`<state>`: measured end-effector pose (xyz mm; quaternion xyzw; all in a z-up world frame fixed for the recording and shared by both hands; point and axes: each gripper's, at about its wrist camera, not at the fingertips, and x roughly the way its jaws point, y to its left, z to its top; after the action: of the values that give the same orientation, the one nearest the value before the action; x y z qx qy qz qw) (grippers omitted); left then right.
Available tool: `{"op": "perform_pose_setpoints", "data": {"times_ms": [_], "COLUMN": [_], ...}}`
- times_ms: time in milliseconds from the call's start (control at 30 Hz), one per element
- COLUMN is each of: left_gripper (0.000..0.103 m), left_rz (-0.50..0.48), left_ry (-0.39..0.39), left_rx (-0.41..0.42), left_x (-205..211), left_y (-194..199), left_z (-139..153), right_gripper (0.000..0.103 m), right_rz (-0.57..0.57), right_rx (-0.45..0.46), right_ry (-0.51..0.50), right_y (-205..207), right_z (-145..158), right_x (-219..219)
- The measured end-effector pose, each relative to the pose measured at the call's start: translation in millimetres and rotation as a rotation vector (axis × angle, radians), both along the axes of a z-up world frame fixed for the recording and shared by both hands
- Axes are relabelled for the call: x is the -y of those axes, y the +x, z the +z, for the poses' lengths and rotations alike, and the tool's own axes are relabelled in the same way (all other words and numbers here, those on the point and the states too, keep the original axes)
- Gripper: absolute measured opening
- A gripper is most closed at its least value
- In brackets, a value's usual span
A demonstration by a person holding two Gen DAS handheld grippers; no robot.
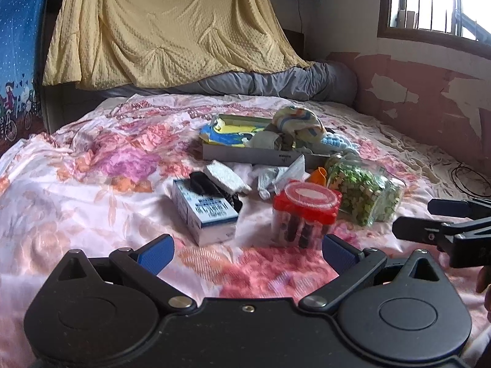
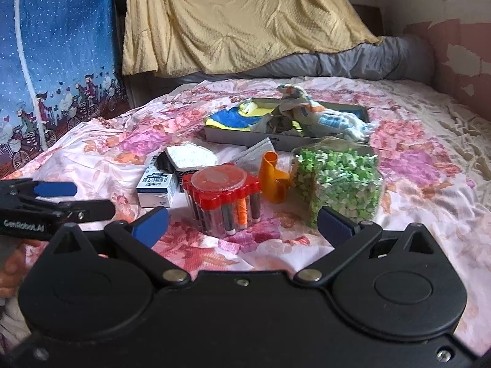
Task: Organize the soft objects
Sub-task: 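Move both open tools toward the white fluffy cloth beside the milk carton, then grasp the white fluffy cloth with the right tool while the left grasps its black-strapped end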
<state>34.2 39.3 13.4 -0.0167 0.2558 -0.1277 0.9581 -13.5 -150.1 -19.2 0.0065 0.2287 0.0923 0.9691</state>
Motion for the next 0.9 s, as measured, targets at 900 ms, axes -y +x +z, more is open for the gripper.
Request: {"op": "perform_pose_setpoints", "data": {"times_ms": [900], "left_gripper": [0.102], "left_rz": [-0.007], "left_ry": [-0.136], "left_rx": [-0.074], "left_x": [-56], "left_y": [126], "left_z": [-13], "right_gripper": [0.103], "right_rz": [0.127], "right_rx": [-0.057], "right_ry": [-0.073], "right_y": [106], "right_z": [12], "right_x": [-18]}}
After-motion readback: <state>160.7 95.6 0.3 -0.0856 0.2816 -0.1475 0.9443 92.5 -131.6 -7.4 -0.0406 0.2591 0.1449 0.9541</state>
